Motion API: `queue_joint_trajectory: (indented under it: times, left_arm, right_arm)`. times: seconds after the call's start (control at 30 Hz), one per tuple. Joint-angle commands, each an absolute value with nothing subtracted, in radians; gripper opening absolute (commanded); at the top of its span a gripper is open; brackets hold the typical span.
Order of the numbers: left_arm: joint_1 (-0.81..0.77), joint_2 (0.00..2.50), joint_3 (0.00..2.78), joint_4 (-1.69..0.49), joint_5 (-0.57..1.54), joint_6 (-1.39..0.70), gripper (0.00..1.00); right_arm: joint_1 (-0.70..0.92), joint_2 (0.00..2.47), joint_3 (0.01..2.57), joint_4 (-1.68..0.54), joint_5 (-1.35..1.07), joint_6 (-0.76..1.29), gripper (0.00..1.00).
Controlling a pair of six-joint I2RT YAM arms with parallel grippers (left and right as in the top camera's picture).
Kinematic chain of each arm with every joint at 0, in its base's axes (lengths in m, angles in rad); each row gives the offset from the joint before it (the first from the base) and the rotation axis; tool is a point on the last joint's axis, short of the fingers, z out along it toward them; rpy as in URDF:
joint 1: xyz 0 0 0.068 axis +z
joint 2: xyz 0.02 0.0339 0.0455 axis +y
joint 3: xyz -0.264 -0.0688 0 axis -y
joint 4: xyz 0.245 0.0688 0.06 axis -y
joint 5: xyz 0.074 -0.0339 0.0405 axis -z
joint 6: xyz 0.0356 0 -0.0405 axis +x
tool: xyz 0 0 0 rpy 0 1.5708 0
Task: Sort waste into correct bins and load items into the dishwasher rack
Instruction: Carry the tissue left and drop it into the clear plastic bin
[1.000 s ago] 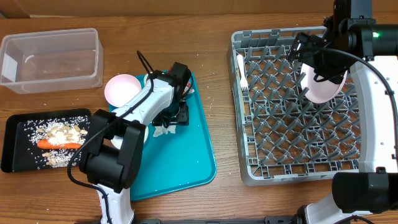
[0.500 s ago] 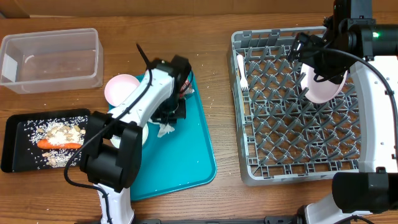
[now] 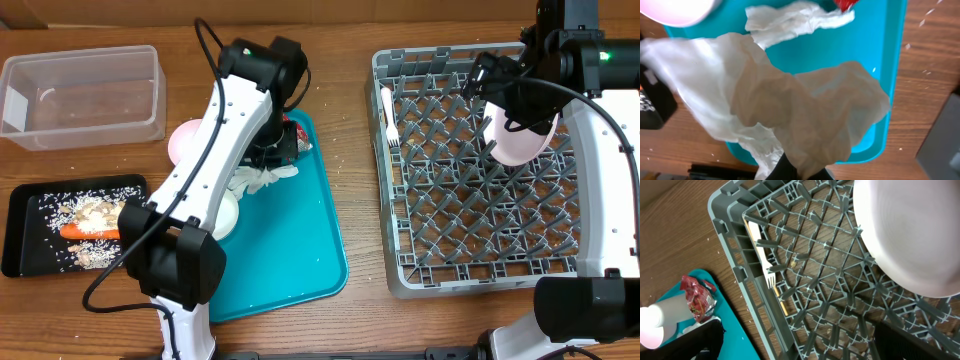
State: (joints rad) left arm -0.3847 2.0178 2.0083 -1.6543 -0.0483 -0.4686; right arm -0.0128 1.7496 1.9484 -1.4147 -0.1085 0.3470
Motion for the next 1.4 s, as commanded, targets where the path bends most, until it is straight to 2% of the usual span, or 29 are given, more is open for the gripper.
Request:
queue_joint_trajectory:
  times: [0.0,0.17,0.27,0.4,0.6,0.67,0.7,0.77,0.83,0.93,1.0,1.13,1.37]
  left_arm:
    - [-0.356,1.955,2.108,-1.658,-0.133,-0.488,0.04]
    - [-0.208,1.954,2.179,-1.556,-0.167,-0.501,0.07]
    - [-0.029,1.959,2.177,-1.412,-0.121,-0.502,0.04]
    - [0.128,1.962,2.175,-1.249,-0.029,-0.502,0.04]
    - [0.280,2.005,2.173,-1.071,0.107,-0.502,0.13]
    - [0.304,2.030,2.173,-1.041,0.113,-0.503,0.18]
    - [0.311,2.044,2.173,-1.031,0.112,-0.503,0.25]
    - [0.326,2.077,2.173,-1.006,0.112,-0.502,0.49]
    - [0.336,2.101,2.173,-0.995,0.102,-0.501,0.81]
    - [0.358,2.120,2.173,-0.994,0.098,-0.501,0.93]
    - [0.368,2.115,2.175,-0.998,0.100,-0.501,0.97]
    - [0.373,2.078,2.182,-1.029,0.196,-0.487,0.98]
    - [0.307,1.963,2.182,-1.136,0.545,-0.355,0.97]
  right_arm:
    - [-0.014,1.745,1.957,-1.413,-0.117,0.353,1.00]
    - [-0.014,1.745,1.957,-1.413,-0.117,0.353,1.00]
    - [-0.014,1.745,1.957,-1.413,-0.117,0.353,1.00]
    - [-0.014,1.745,1.957,-1.413,-0.117,0.353,1.00]
    - [-0.014,1.745,1.957,-1.413,-0.117,0.353,1.00]
    - [-0.014,1.745,1.957,-1.413,-0.117,0.353,1.00]
    - [-0.014,1.745,1.957,-1.413,-0.117,0.353,1.00]
    - [-0.014,1.745,1.957,-1.413,-0.117,0.353,1.00]
    - [-0.014,1.745,1.957,-1.413,-0.117,0.353,1.00]
    - [-0.014,1.745,1.957,-1.413,-0.117,0.353,1.00]
    - [-0.014,1.745,1.957,-1.413,-0.117,0.353,1.00]
    - [-0.014,1.745,1.957,-1.413,-0.117,0.353,1.00]
    - [-0.014,1.745,1.957,-1.413,-0.117,0.353,1.00]
